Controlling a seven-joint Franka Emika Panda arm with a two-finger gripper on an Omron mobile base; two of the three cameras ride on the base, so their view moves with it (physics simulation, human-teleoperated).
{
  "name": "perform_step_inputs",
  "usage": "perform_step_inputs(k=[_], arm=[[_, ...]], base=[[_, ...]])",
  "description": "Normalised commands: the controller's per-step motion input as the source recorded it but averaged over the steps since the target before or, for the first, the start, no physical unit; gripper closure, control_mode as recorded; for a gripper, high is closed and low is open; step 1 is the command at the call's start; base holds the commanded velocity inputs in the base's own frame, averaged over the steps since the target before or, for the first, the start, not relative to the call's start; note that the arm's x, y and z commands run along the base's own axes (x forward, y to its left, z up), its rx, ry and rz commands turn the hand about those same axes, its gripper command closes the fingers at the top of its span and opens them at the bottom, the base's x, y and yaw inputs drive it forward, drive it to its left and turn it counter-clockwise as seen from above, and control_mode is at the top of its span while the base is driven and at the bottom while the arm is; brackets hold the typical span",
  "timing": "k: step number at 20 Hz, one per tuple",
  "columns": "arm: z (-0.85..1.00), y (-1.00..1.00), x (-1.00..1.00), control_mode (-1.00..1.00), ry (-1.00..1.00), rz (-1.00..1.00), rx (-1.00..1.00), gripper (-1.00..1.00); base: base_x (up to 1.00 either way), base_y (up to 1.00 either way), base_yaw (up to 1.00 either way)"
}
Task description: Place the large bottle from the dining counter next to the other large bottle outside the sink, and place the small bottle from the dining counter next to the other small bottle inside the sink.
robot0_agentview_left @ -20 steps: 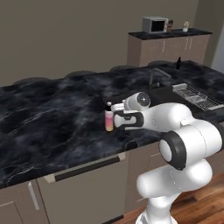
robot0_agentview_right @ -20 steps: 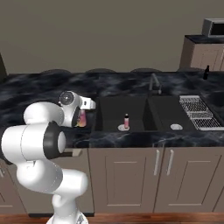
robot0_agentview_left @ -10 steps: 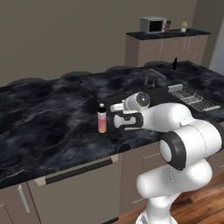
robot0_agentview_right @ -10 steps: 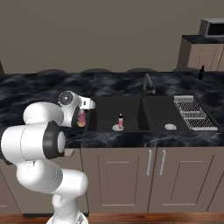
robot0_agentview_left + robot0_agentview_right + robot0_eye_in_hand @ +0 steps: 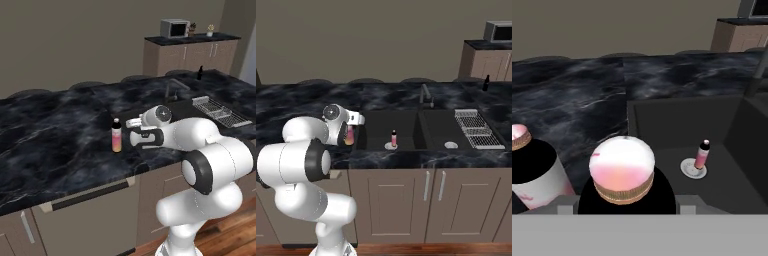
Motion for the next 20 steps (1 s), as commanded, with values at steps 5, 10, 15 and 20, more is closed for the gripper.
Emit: perform_step_inputs(k=[5, 10, 15, 20], arm=[[0.0, 0.0, 0.0, 1.0, 0.0, 0.0, 0.0, 1.0], [0.0, 0.0, 0.0, 1.0, 0.0, 0.0, 0.0, 1.0], [0.0, 0.0, 0.0, 1.0, 0.0, 0.0, 0.0, 1.0], [0.0, 0.0, 0.0, 1.0, 0.0, 0.0, 0.0, 1.0]], base=[[0.0, 0.1, 0.01], [0.0, 0.02, 0.02], [0.0, 0.05, 0.1], [0.0, 0.0, 0.15]])
